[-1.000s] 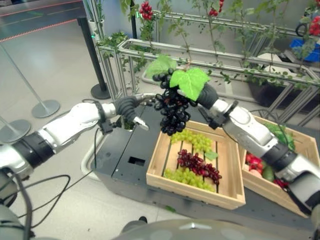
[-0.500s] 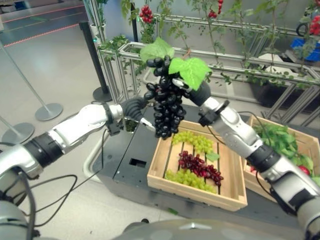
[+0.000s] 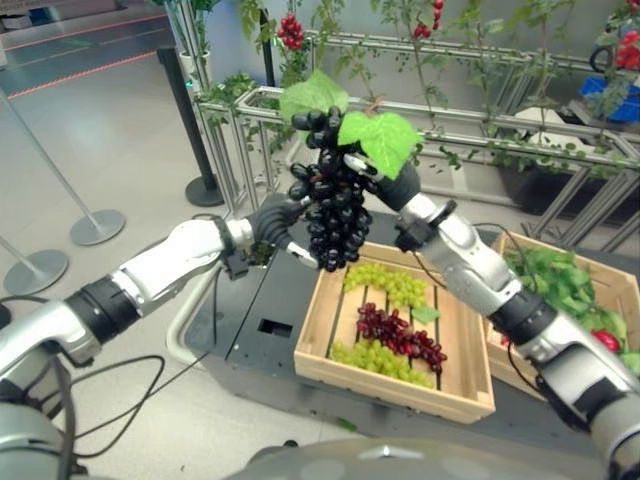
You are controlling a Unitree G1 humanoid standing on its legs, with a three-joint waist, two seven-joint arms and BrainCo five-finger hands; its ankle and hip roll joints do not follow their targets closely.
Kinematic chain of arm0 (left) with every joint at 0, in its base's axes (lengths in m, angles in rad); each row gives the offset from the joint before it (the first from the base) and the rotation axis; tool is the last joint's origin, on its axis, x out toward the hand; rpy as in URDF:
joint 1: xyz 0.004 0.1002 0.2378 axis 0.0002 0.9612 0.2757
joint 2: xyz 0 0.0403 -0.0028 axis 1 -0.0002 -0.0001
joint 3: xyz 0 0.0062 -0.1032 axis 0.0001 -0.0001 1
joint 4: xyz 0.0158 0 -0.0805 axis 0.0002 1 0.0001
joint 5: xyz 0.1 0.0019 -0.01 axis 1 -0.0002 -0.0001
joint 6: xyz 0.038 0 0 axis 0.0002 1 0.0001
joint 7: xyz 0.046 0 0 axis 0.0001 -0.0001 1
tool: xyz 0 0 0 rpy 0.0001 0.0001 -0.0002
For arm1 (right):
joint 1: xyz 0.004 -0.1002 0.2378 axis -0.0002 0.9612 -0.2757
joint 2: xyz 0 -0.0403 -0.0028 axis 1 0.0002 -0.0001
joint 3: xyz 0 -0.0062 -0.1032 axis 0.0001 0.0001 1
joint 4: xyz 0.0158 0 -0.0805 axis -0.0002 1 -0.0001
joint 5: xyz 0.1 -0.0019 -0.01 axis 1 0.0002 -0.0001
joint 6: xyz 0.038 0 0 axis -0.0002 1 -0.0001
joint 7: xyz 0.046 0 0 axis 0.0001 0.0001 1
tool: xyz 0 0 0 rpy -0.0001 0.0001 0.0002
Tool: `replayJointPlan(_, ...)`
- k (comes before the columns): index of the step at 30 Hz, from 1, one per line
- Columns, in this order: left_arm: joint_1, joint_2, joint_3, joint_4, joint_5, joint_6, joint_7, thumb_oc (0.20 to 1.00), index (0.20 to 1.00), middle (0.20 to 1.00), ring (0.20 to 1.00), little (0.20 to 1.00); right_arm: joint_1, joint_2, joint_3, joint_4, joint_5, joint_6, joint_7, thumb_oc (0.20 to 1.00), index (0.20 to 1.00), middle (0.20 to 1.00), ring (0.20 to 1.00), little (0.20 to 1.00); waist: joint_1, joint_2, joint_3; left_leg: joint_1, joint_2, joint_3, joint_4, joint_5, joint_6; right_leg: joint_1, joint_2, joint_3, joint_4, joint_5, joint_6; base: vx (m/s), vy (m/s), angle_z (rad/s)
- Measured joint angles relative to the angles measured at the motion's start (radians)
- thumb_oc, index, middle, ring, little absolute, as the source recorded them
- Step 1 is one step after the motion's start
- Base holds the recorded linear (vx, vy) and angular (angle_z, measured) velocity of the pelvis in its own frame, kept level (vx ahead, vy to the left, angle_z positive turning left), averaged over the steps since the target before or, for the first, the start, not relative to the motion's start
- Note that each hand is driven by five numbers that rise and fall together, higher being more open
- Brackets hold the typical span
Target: Pick up the fruits from the basket on one side to the basket on the other side
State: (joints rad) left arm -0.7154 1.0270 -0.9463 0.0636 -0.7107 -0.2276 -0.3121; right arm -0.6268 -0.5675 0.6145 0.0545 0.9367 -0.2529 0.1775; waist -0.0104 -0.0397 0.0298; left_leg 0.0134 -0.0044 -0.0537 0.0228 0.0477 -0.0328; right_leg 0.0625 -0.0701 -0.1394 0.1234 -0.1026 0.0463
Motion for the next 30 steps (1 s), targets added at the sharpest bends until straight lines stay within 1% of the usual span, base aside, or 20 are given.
replayJointPlan(3, 0.016, -0.004, 0.002, 0.000, 0.000, 0.001, 0.000, 1.000, 1.000, 1.000, 1.000, 1.000, -0.001, -0.049, 0.020, -0.001, 0.000, 0.009, 0.008, 0.200, 0.200, 0.200, 0.200, 0.200, 0.000, -0.003, -0.005, 0.000, 0.000, 0.001, -0.001, 0.000, 0.000, -0.001, 0.000, 0.002, 0.000, 0.000, 0.000, 0.00, 0.000, 0.00)
replayJointPlan(6, 0.043, -0.009, 0.007, 0.000, 0.000, 0.004, 0.000, 1.000, 1.000, 1.000, 1.000, 1.000, -0.002, -0.136, 0.072, -0.003, -0.005, 0.038, 0.024, 0.200, 0.200, 0.200, 0.200, 0.200, 0.000, -0.013, -0.013, 0.000, 0.001, 0.001, -0.003, 0.000, 0.000, -0.002, 0.000, 0.003, -0.002, 0.000, 0.000, 0.00, 0.000, 0.00)
replayJointPlan(9, 0.067, -0.020, 0.017, 0.000, -0.001, 0.006, -0.001, 1.000, 1.000, 1.000, 1.000, 1.000, -0.002, -0.183, 0.111, -0.006, -0.015, 0.049, 0.038, 0.200, 0.200, 0.200, 0.200, 0.200, 0.000, -0.022, -0.019, 0.000, 0.001, 0.002, -0.005, 0.000, 0.000, -0.002, 0.003, 0.004, -0.004, 0.000, 0.000, 0.00, 0.000, 0.00)
replayJointPlan(10, 0.083, -0.026, 0.023, 0.000, -0.001, 0.007, -0.001, 1.000, 1.000, 1.000, 1.000, 1.000, -0.002, -0.193, 0.128, -0.004, -0.023, 0.067, 0.039, 0.200, 0.200, 0.200, 0.200, 0.200, 0.000, -0.028, -0.022, 0.000, 0.002, 0.003, -0.007, -0.001, -0.001, -0.004, 0.000, 0.006, -0.008, 0.000, 0.001, 0.00, 0.000, 0.00)
replayJointPlan(11, 0.088, -0.031, 0.025, 0.002, -0.001, 0.007, -0.001, 1.000, 1.000, 1.000, 1.000, 1.000, -0.002, -0.193, 0.130, -0.004, -0.023, 0.070, 0.039, 0.200, 0.200, 0.200, 0.200, 0.200, 0.000, -0.032, -0.022, 0.000, 0.003, 0.004, -0.008, -0.001, -0.001, -0.005, 0.003, 0.006, -0.009, 0.000, 0.000, 0.00, 0.000, 0.00)
replayJointPlan(12, 0.124, -0.073, 0.067, 0.016, -0.003, 0.008, 0.000, 1.000, 1.000, 1.000, 1.000, 1.000, -0.007, -0.211, 0.146, -0.008, -0.024, 0.071, 0.049, 0.200, 0.200, 0.200, 0.200, 0.200, 0.001, -0.033, -0.023, 0.001, 0.002, 0.003, -0.012, -0.001, -0.001, -0.003, 0.004, 0.006, -0.012, 0.000, 0.001, 0.00, 0.000, 0.00)
replayJointPlan(13, 0.139, -0.097, 0.078, 0.023, -0.011, 0.008, 0.001, 1.000, 1.000, 1.000, 1.000, 1.000, -0.007, -0.220, 0.151, -0.008, -0.025, 0.073, 0.056, 0.200, 0.200, 0.200, 0.200, 0.200, 0.001, -0.038, -0.024, 0.001, 0.002, 0.003, -0.014, -0.001, -0.001, -0.004, 0.004, 0.006, -0.013, 0.000, 0.001, 0.00, 0.000, 0.00)
replayJointPlan(16, 0.179, -0.116, 0.084, 0.027, -0.013, 0.022, 0.001, 1.000, 1.000, 1.000, 1.000, 1.000, -0.007, -0.227, 0.152, -0.010, -0.032, 0.081, 0.060, 0.200, 0.200, 0.200, 0.200, 0.200, 0.001, -0.069, -0.023, 0.001, 0.007, 0.003, -0.015, -0.002, -0.002, -0.003, 0.007, 0.006, -0.017, -0.001, 0.002, 0.00, 0.000, 0.00)
replayJointPlan(17, 0.179, -0.116, 0.084, 0.027, -0.013, 0.022, 0.001, 1.000, 1.000, 1.000, 1.000, 1.000, -0.007, -0.227, 0.152, -0.010, -0.032, 0.081, 0.060, 0.200, 0.200, 0.200, 0.200, 0.200, 0.001, -0.069, -0.023, 0.001, 0.007, 0.003, -0.015, -0.002, -0.002, -0.003, 0.007, 0.006, -0.017, -0.001, 0.002, 0.00, 0.000, 0.00)
replayJointPlan(18, 0.201, -0.155, 0.093, 0.049, -0.019, 0.025, 0.005, 1.000, 1.000, 1.000, 1.000, 1.000, -0.007, -0.227, 0.152, -0.011, -0.032, 0.082, 0.060, 0.200, 0.200, 0.200, 0.200, 0.200, 0.002, -0.087, -0.019, 0.001, 0.008, 0.002, -0.015, -0.002, -0.003, 0.000, 0.012, 0.004, -0.017, 0.000, 0.000, 0.00, 0.000, 0.00)
replayJointPlan(19, 0.216, -0.182, 0.101, 0.056, -0.020, 0.029, 0.008, 1.000, 1.000, 1.000, 1.000, 1.000, -0.007, -0.226, 0.152, -0.011, -0.032, 0.082, 0.060, 0.200, 0.200, 0.200, 0.200, 0.200, 0.003, -0.095, -0.016, 0.002, 0.006, 0.002, -0.014, -0.002, -0.003, 0.001, 0.011, 0.005, -0.019, 0.002, -0.002, 0.00, 0.000, 0.00)
replayJointPlan(20, 0.228, -0.200, 0.102, 0.056, -0.021, 0.034, 0.007, 1.000, 1.000, 1.000, 1.000, 1.000, -0.007, -0.226, 0.152, -0.011, -0.033, 0.083, 0.064, 0.200, 0.200, 0.200, 0.200, 0.200, 0.004, -0.112, -0.013, 0.001, 0.009, 0.002, -0.014, -0.002, -0.003, 0.002, 0.014, 0.004, -0.022, 0.003, -0.004, -0.03, -0.033, 0.01)
replayJointPlan(23, 0.230, -0.224, 0.101, 0.058, -0.023, 0.046, 0.007, 1.000, 1.000, 1.000, 1.000, 1.000, -0.016, -0.224, 0.152, -0.011, -0.045, 0.083, 0.065, 0.200, 0.200, 0.200, 0.200, 0.200, 0.006, -0.136, -0.013, 0.001, 0.005, 0.001, -0.015, -0.002, -0.003, 0.005, 0.013, 0.004, -0.029, 0.003, -0.004, 0.00, 0.000, 0.00)
replayJointPlan(25, 0.230, -0.238, 0.102, 0.061, -0.023, 0.046, 0.011, 1.000, 1.000, 1.000, 1.000, 1.000, -0.031, -0.219, 0.152, -0.010, -0.045, 0.083, 0.065, 0.200, 0.200, 0.200, 0.200, 0.200, 0.004, -0.142, -0.011, 0.000, 0.005, 0.001, -0.016, -0.002, -0.003, 0.006, 0.013, 0.001, -0.034, 0.004, -0.002, -0.02, -0.009, 0.00)
replayJointPlan(26, 0.230, -0.260, 0.101, 0.061, -0.023, 0.047, 0.016, 1.000, 1.000, 1.000, 1.000, 1.000, -0.042, -0.214, 0.152, -0.010, -0.045, 0.083, 0.064, 0.200, 0.200, 0.200, 0.200, 0.200, 0.004, -0.142, -0.010, -0.001, 0.005, 0.001, -0.016, -0.002, -0.003, 0.007, 0.012, -0.001, -0.036, 0.006, -0.001, 0.00, 0.000, 0.00)
replayJointPlan(27, 0.230, -0.260, 0.101, 0.061, -0.023, 0.047, 0.016, 1.000, 1.000, 1.000, 1.000, 1.000, -0.042, -0.214, 0.152, -0.010, -0.045, 0.083, 0.064, 0.200, 0.200, 0.200, 0.200, 0.200, 0.004, -0.142, -0.010, -0.001, 0.005, 0.001, -0.016, -0.002, -0.003, 0.007, 0.012, -0.001, -0.036, 0.006, -0.001, 0.00, 0.000, 0.00)
replayJointPlan(28, 0.229, -0.282, 0.102, 0.064, -0.023, 0.046, 0.026, 1.000, 1.000, 1.000, 1.000, 1.000, -0.057, -0.197, 0.152, -0.009, -0.045, 0.083, 0.063, 0.200, 0.200, 0.200, 0.200, 0.200, 0.003, -0.142, -0.009, -0.001, 0.004, -0.001, -0.017, -0.002, -0.003, 0.014, 0.012, -0.003, -0.046, 0.010, -0.002, 0.00, 0.000, 0.00)
replayJointPlan(29, 0.229, -0.287, 0.102, 0.064, -0.023, 0.046, 0.027, 1.000, 1.000, 1.000, 1.000, 1.000, -0.063, -0.191, 0.152, -0.009, -0.045, 0.083, 0.063, 0.200, 0.200, 0.200, 0.200, 0.200, 0.003, -0.142, -0.009, -0.001, 0.003, -0.002, -0.017, -0.002, -0.003, 0.015, 0.012, -0.004, -0.048, 0.011, -0.002, -0.03, -0.006, 0.04)
replayJointPlan(30, 0.227, -0.312, 0.103, 0.079, -0.022, 0.046, 0.032, 1.000, 1.000, 1.000, 1.000, 1.000, -0.077, -0.179, 0.152, -0.008, -0.045, 0.083, 0.059, 0.200, 0.200, 0.200, 0.200, 0.200, 0.003, -0.144, -0.006, 0.000, 0.003, -0.002, -0.017, -0.002, -0.003, 0.015, 0.013, -0.005, -0.051, 0.012, -0.002, 0.00, 0.000, 0.00)
